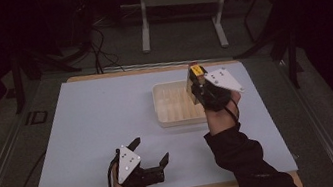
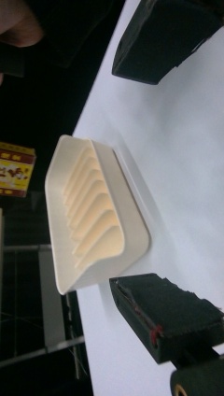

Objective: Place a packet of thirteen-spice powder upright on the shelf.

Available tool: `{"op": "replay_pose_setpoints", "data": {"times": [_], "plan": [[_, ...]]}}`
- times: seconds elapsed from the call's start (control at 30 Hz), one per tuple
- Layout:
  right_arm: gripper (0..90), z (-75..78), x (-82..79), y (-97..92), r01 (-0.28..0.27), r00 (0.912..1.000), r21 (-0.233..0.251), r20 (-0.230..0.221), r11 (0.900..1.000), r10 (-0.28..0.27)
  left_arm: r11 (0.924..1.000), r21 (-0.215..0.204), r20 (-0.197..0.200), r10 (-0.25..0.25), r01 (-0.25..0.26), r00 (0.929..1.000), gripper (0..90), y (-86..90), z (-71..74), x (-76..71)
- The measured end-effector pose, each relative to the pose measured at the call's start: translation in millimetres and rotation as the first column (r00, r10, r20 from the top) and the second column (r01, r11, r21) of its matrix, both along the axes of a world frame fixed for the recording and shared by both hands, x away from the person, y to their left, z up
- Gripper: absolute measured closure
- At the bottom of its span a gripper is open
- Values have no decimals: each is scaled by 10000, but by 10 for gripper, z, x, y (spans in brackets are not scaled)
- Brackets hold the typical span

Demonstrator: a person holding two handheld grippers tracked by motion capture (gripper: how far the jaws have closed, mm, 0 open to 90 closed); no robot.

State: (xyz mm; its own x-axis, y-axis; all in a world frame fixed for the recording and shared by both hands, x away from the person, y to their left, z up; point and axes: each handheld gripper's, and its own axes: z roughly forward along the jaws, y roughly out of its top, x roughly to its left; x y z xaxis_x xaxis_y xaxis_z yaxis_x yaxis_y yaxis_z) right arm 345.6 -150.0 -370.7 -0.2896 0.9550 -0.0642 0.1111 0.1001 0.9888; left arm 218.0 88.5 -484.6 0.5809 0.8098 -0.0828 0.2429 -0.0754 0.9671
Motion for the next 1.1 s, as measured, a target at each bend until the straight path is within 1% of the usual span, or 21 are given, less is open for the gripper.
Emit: {"op": "replay_pose_setpoints", "data": {"times": [0.03,0.1,0.13,0.27,0.3,0.37,0.43,0.47,0.57,0.6,0.7,0.73,0.77,0.8,0.83,0.87,0.9,0.93,1.0,1.03,1.1], "plan": [[676,-6,27,11,109,9999,18,60,9999,-109,10000,49,-67,54,-54,10000,26,-3,-8,3],[676,-16,78,30,235,9997,132,22,9996,-236,10000,24,-43,85,-85,10000,21,2,-24,3],[676,-25,102,40,322,9995,216,46,9992,-323,9999,116,-86,107,-106,9999,21,1,-28,5],[676,-80,195,80,621,9981,446,-16,9971,-621,9996,182,-46,238,-238,9997,18,3,-42,7],[676,-80,195,80,621,9981,446,-16,9971,-621,9996,182,-46,238,-238,9997,18,3,-42,7],[676,-140,248,112,793,9967,781,-218,9938,-778,9994,194,-115,276,-274,9996,13,3,-49,12],[676,-162,258,128,842,9963,801,-236,9932,-826,9995,146,-154,278,-276,9995,13,4,-57,19],[676,-210,270,165,958,9953,812,-236,9921,-942,9992,165,-196,360,-357,9992,13,3,-60,21],[676,-235,276,183,1024,9946,789,-224,9916,-1009,9992,174,-177,371,-368,9992,13,-1,-66,20],[676,-291,291,212,1120,9935,954,-323,9891,-1094,9992,196,-170,360,-356,9992,13,-2,-68,18],[676,-357,301,256,1254,9919,936,-298,9877,-1231,9989,199,-130,418,-416,9990,13,-4,-69,13],[676,-357,301,256,1254,9919,936,-298,9877,-1231,9989,199,-130,418,-416,9990,13,-4,-69,13],[675,-410,317,288,1293,9913,1030,-381,9862,-1259,9987,149,-88,490,-489,9988,13,-2,-64,14],[675,-425,320,298,1326,9908,1044,-400,9857,-1291,9988,97,-95,475,-474,9988,13,3,-64,13],[675,-425,320,298,1326,9908,1044,-400,9857,-1291,9988,97,-95,475,-474,9988,13,3,-64,13],[675,-474,337,326,1380,9899,978,-455,9856,-1341,9985,104,-113,542,-541,9985,13,1,-69,10],[675,-474,337,326,1380,9899,978,-455,9856,-1341,9985,104,-113,542,-541,9985,13,1,-69,10],[675,-517,360,339,1454,9887,878,-509,9855,-1413,9987,112,-132,489,-488,9987,13,-1,-76,10],[675,-532,368,340,1457,9884,897,-554,9853,-1411,9987,132,-141,503,-502,9986,13,-4,-77,9],[676,-571,386,338,1548,9867,852,-625,9843,-1498,9988,136,-159,469,-467,9988,13,-6,-79,9],[675,-585,395,331,1564,9862,932,-698,9833,-1503,9987,142,-141,490,-488,9987,13,-6,-79,9]]}}
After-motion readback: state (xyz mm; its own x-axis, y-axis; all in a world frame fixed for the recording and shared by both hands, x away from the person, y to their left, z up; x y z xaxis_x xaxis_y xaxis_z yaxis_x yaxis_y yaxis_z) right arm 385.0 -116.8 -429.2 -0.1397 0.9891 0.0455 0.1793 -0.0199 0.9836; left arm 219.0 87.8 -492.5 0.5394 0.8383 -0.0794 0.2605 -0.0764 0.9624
